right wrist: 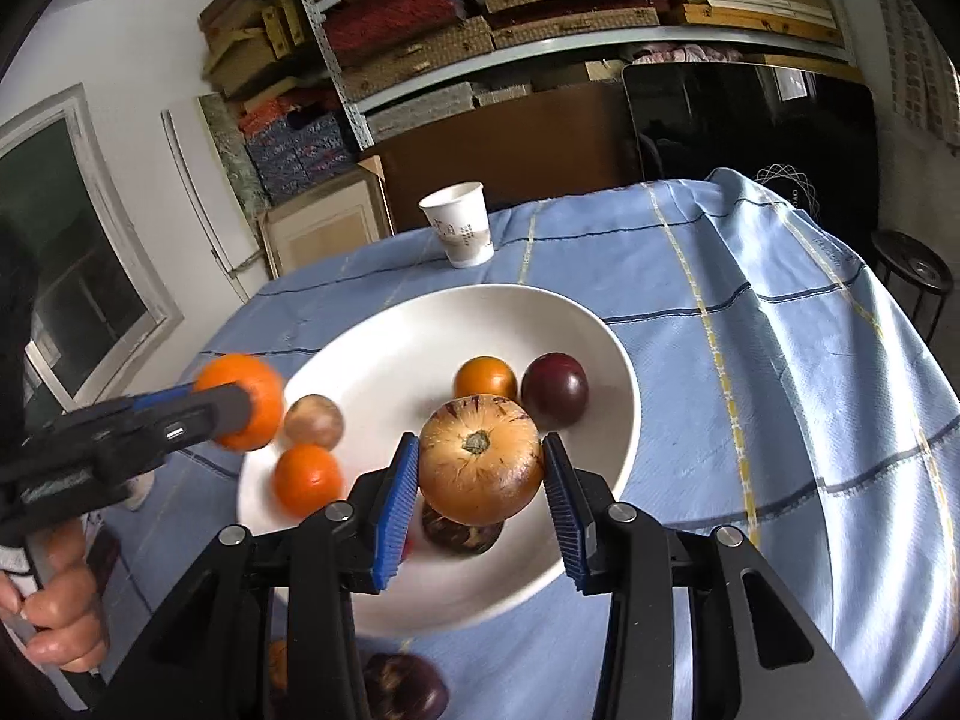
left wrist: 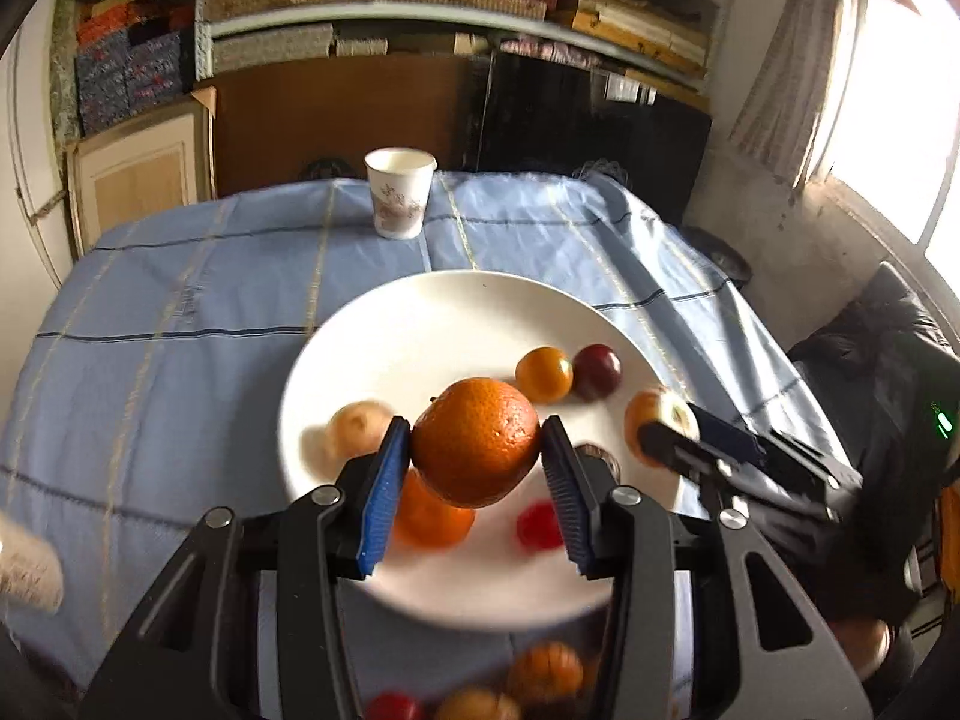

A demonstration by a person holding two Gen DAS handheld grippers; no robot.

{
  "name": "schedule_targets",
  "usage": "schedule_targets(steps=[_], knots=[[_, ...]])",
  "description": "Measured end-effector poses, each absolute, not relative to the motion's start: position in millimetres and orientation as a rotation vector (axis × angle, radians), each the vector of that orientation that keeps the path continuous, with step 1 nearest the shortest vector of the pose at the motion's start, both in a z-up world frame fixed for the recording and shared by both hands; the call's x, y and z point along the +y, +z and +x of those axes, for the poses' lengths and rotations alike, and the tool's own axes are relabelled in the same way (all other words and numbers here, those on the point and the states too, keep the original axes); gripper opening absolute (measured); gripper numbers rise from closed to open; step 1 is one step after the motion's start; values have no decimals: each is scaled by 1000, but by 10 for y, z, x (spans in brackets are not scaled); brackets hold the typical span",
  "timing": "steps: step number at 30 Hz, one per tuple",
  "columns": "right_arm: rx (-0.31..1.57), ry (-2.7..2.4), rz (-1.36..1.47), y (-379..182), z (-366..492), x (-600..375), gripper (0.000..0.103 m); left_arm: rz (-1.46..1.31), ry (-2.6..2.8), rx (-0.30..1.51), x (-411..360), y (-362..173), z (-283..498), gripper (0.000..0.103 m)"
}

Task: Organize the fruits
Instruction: 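Lower both fruits onto the plate and open both tools, then grasp a yellow orange with the right tool while the left tool grasps a dark red plum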

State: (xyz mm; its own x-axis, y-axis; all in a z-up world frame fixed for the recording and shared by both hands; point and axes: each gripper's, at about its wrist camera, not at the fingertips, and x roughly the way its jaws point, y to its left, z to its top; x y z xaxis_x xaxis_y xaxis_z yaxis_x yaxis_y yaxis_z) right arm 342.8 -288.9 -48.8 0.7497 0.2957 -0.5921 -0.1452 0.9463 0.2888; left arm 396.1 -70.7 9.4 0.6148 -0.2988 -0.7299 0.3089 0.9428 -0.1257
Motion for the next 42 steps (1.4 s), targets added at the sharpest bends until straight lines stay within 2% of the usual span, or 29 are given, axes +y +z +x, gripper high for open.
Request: schedule_targets(steps=[6, 16, 20, 21, 23, 24, 31, 36, 42], knots=[[717, 236, 212, -588, 3620, -2907, 42, -2, -320, 982, -917, -257, 4407, 44], [711, 257, 227, -532, 3591, -2939, 47, -21, -303, 1012, -910, -311, 4413, 46], [659, 287, 231, -316, 3362, -2964, 51, -3, -282, 892, -726, 9, 4023, 71], [647, 296, 233, -280, 3286, -2965, 52, 6, -274, 856, -672, 83, 3901, 74], [637, 318, 231, -247, 3106, -2956, 55, 20, -254, 788, -544, 202, 3623, 94], [635, 333, 222, -259, 2971, -2936, 55, 25, -237, 752, -445, 242, 3435, 96], [719, 430, 167, -583, 2210, -2717, 59, 3, -140, 679, 169, 17, 2534, 96], [716, 402, 152, -649, 1719, -2624, 59, -37, -78, 769, 388, -352, 2280, 96], [765, 348, 161, -693, 1537, -2562, 59, -13, -151, 779, 349, -428, 2109, 96]])
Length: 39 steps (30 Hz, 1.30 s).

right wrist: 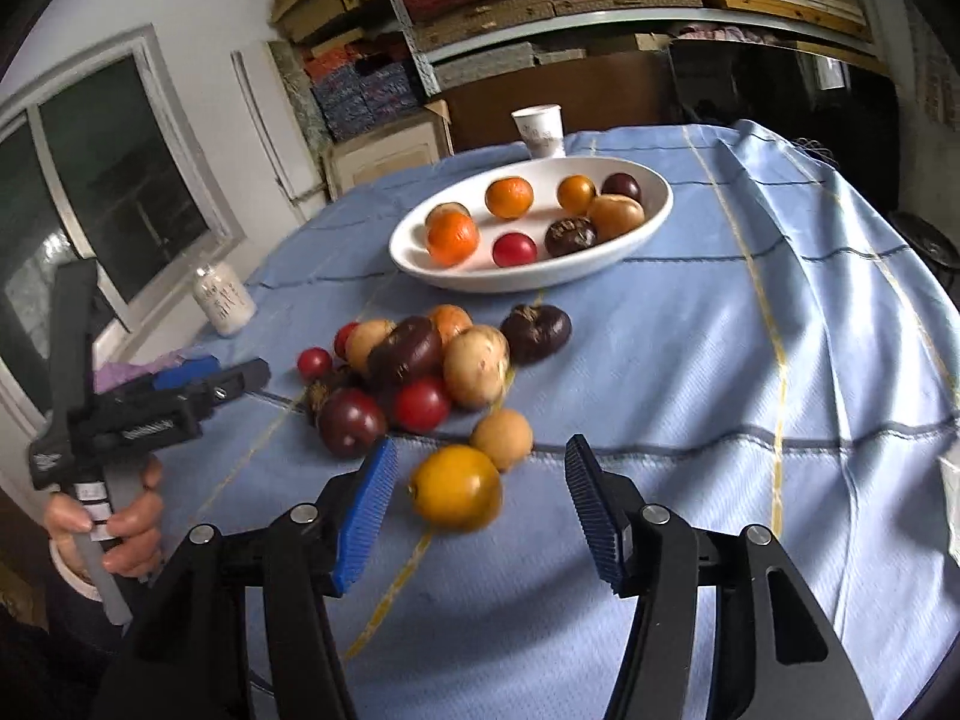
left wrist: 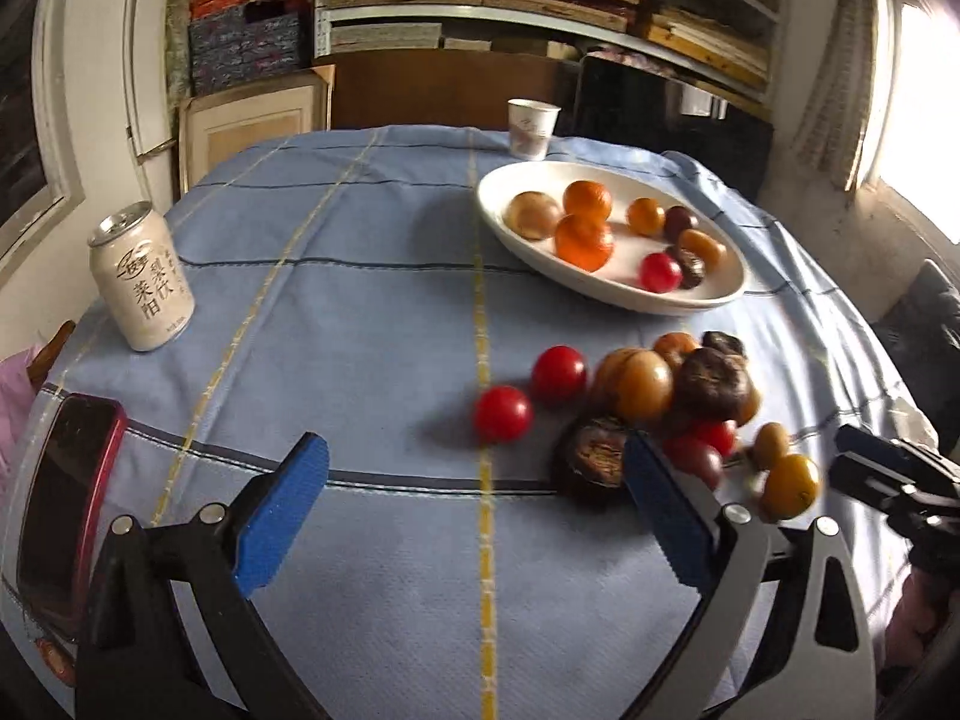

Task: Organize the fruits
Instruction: 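Grasp a yellow orange with the right tool while the left tool grasps a dark red plum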

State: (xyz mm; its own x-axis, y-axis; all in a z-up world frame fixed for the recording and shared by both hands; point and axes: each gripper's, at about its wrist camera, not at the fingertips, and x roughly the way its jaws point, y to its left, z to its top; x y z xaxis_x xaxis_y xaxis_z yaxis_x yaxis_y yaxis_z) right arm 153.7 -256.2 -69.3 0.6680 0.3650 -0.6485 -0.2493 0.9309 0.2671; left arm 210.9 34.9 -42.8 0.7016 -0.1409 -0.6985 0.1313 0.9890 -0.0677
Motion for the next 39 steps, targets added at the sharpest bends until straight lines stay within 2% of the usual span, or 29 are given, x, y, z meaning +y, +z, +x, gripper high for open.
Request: schedule_targets(steps=[27, 35, 39], knots=[[876, 372, 125, -856, 1621, -2358, 39, -3, -176, 797, 299, -459, 2066, 96], [888, 383, 138, -869, 1630, -2358, 39, -2, -174, 800, 302, -464, 2072, 96], [823, 438, 269, -804, 1584, -2531, 39, 21, -205, 787, 247, -443, 2047, 96]])
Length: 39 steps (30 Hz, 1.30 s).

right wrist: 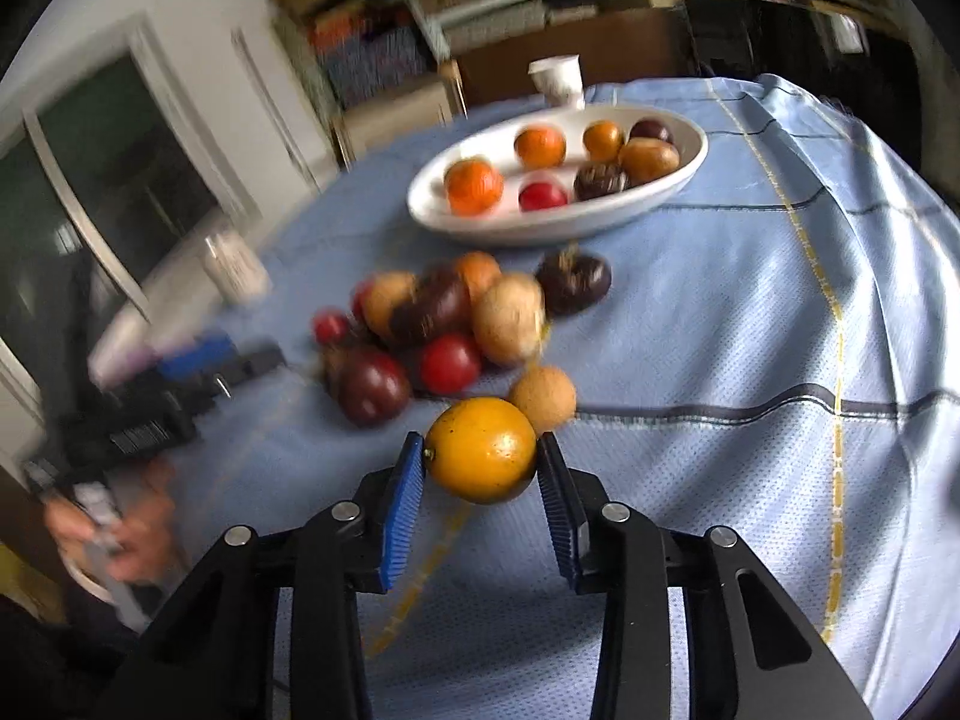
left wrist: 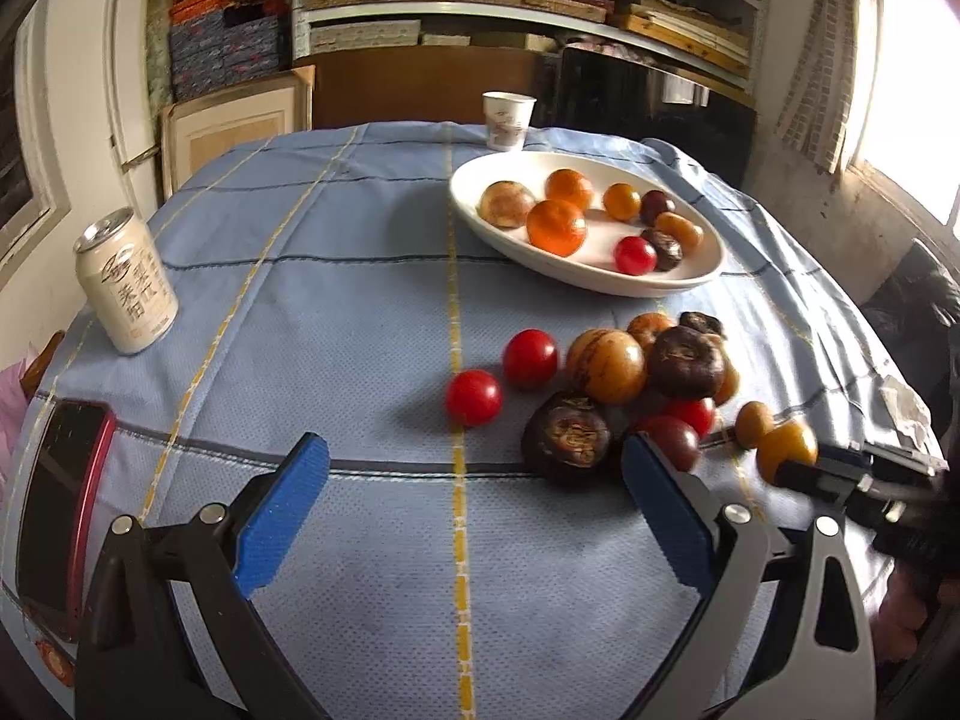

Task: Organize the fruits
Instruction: 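Grasp a yellow orange with the right tool while the left tool grasps a dark red plum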

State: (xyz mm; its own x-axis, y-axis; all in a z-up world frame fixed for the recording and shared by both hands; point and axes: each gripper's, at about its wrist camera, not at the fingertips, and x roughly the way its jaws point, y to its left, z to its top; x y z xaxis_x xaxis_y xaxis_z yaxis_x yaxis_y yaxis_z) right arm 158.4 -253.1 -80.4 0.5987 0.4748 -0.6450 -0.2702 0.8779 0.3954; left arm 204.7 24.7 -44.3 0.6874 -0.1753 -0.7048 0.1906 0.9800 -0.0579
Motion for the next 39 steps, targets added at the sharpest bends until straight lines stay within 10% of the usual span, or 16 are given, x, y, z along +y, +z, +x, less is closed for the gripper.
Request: schedule_targets(steps=[10, 39], knots=[[728, 470, 506, -833, 1547, -2886, 39, 138, -465, 807, -368, -444, 1960, 54], [698, 485, 525, -813, 1514, -2988, 39, 287, -358, 890, -703, -640, 2261, 39]])
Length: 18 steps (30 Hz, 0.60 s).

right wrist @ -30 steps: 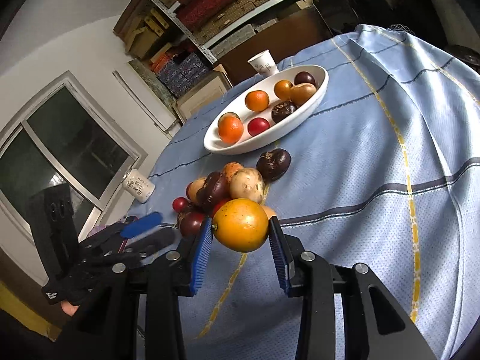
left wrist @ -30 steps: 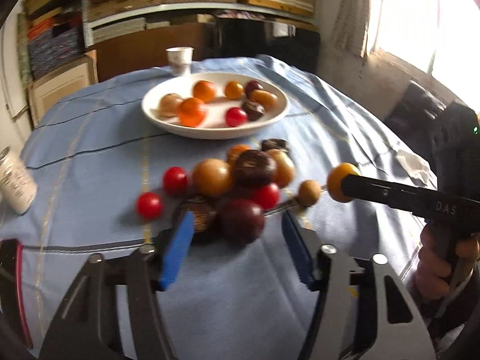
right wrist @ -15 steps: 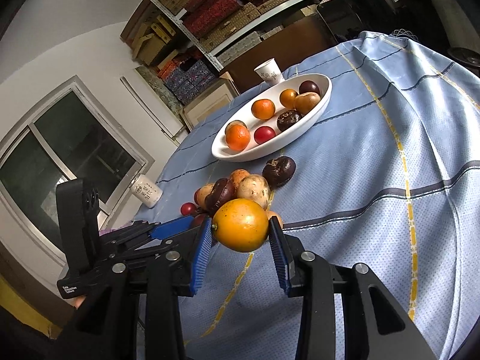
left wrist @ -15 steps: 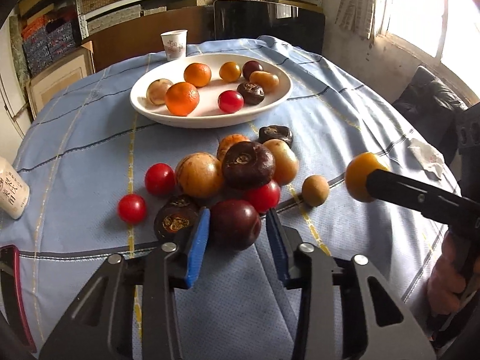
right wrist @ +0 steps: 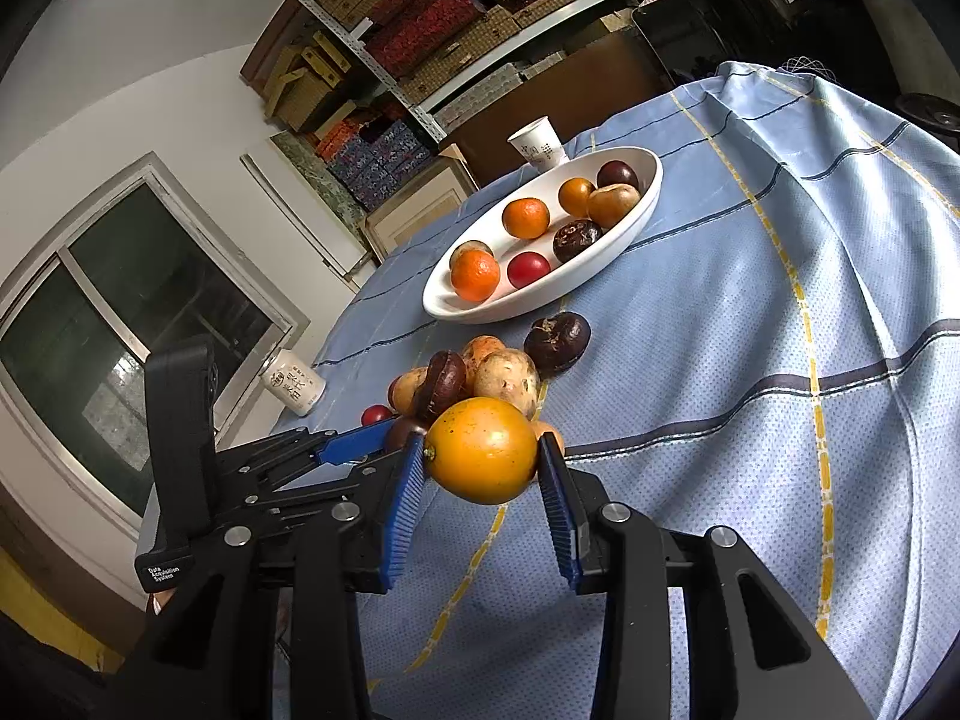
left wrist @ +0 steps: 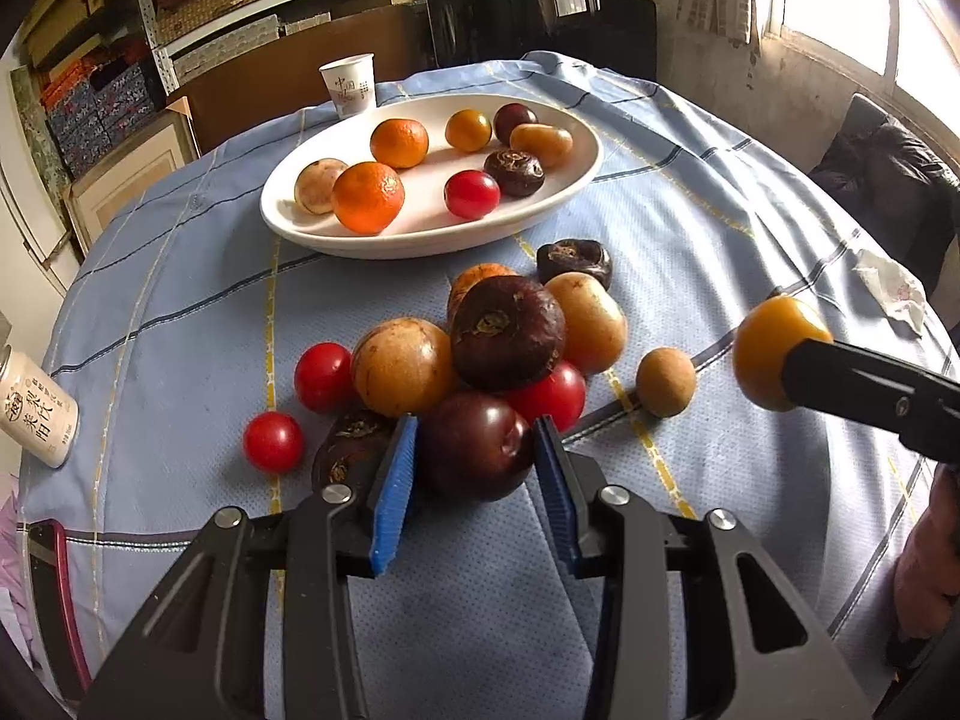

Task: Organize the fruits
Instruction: 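Grasp a yellow orange with the right tool while the left tool grasps a dark red plum, then carry both fruits to the white plate and open both tools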

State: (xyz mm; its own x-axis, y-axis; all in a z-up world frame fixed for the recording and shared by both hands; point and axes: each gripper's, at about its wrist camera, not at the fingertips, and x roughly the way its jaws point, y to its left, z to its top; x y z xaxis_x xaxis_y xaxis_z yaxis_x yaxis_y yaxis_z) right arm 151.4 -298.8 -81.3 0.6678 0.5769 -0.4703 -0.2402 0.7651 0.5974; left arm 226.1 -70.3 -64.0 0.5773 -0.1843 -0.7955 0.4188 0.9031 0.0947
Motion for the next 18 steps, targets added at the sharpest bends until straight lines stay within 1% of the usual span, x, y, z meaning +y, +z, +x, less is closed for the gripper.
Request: schedule_targets(steps=[7, 13, 18], knots=[[711, 483, 529, -834, 1528, -2980, 39, 337, -355, 899, -750, -653, 2133, 39], [711, 481, 535, -848, 1530, -2981, 39, 322, -334, 952, -750, -756, 2326, 39], [715, 483, 535, -857, 1542, -2973, 39, 289, -328, 966, -705, -764, 2322, 38]])
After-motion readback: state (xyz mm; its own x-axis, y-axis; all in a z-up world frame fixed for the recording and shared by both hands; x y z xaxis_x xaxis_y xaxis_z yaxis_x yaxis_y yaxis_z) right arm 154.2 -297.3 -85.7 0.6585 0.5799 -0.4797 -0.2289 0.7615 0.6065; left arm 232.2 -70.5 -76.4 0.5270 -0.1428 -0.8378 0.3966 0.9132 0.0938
